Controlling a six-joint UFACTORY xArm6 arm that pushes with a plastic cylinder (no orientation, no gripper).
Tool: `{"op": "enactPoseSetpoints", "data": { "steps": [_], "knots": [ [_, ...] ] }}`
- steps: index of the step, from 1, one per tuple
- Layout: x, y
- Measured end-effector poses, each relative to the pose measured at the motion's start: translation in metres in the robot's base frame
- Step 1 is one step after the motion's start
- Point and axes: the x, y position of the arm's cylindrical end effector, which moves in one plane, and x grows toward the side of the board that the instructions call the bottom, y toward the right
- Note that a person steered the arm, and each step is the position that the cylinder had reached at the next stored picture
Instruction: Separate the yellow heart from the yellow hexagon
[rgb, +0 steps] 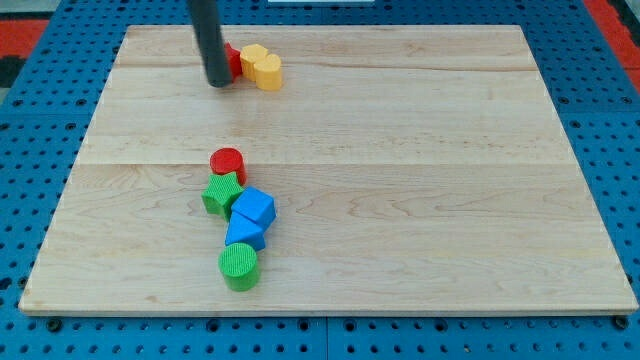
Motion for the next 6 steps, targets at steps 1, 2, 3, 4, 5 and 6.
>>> {"op": "enactPoseSetpoints", "data": {
  "steps": [1, 2, 3, 4, 5, 6],
  "knots": [
    [0.001, 0.042],
    [-0.030, 0.075],
    [-0.024, 0.084],
    [0.012, 0.022],
    [-0.034, -0.034],
    [-0.034, -0.015]
  ]
}}
